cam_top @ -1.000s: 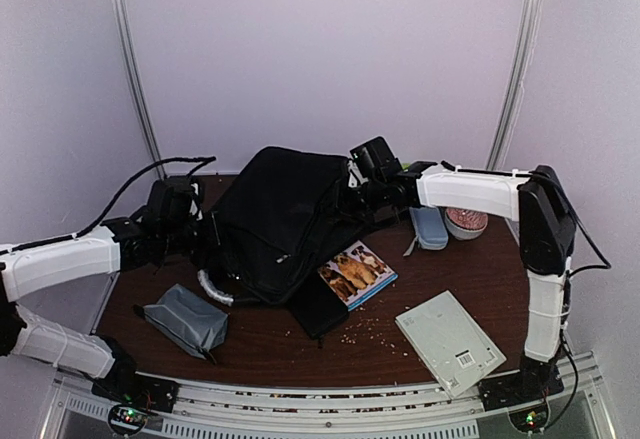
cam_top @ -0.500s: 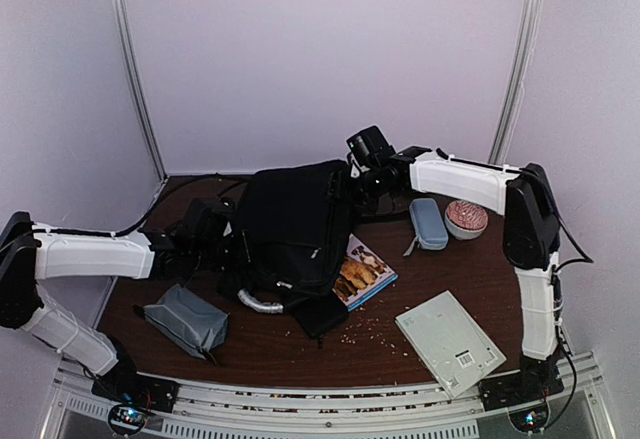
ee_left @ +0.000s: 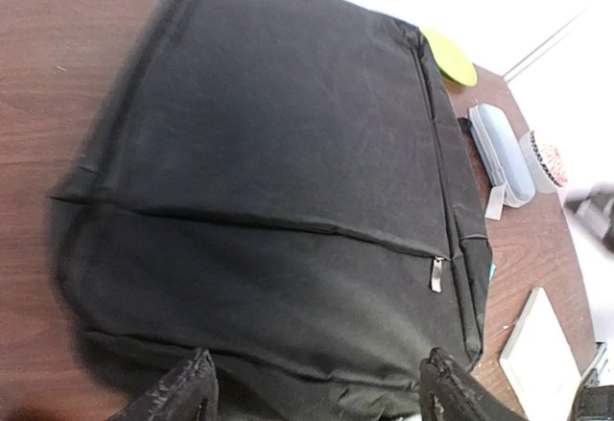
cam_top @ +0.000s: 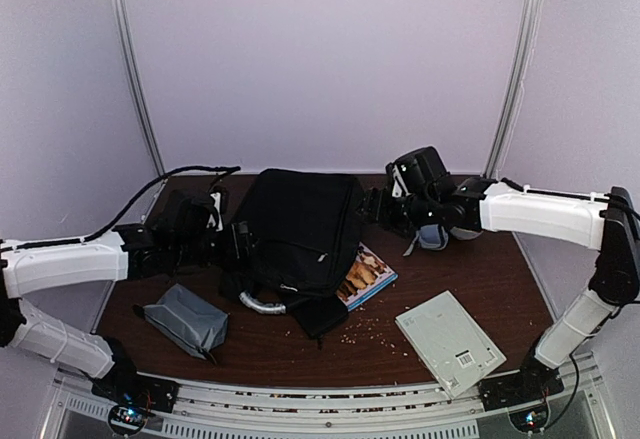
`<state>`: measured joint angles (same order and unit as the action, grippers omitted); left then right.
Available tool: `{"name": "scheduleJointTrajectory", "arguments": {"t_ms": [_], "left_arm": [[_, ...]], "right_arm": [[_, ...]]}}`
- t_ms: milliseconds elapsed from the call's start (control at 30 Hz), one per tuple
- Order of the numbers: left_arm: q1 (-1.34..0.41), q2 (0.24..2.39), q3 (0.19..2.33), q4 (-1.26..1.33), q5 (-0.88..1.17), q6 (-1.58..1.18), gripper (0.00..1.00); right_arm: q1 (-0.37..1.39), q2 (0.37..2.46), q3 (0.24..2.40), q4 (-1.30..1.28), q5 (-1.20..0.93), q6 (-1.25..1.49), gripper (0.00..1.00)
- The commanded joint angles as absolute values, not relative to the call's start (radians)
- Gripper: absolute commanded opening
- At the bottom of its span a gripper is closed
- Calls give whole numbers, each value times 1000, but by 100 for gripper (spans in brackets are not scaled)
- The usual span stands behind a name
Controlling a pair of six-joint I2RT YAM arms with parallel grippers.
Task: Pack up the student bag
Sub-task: Unzip the student bag at the center of the board.
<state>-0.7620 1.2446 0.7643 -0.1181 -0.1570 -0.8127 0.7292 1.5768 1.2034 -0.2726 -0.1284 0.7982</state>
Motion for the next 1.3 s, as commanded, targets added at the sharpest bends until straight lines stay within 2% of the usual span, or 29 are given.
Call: {"name": "scheduleJointTrajectory", "arguments": {"t_ms": [0,133,233,533,767,1133,1267], "left_arm": [[-759,1105,729,-261,-267,-755,75],[-758,1068,715,-303,-296,-715,73],[-758,1121,720,-279,-258,-707,66],[-758,1300,653,-128,-182,-765,22],[-758,1294,610,-83,-178,-750,1],[-758,1248,559,-5,-127,-748,0],[-758,1238,555,5,-113,-746,0]], "right_arm": [[838,1576,1096,-113,-215,906,72],[884,1623,1032,-11,-216,981,66],[902,1650,1011,45,-225,1019,60],[954,1604,987,39,-167,1058,57],[978,1639,948,94,-181,1148,58],[977,1733,954,163,-203,1240,58],[977,1753,948,204,-209,1265,54]]}}
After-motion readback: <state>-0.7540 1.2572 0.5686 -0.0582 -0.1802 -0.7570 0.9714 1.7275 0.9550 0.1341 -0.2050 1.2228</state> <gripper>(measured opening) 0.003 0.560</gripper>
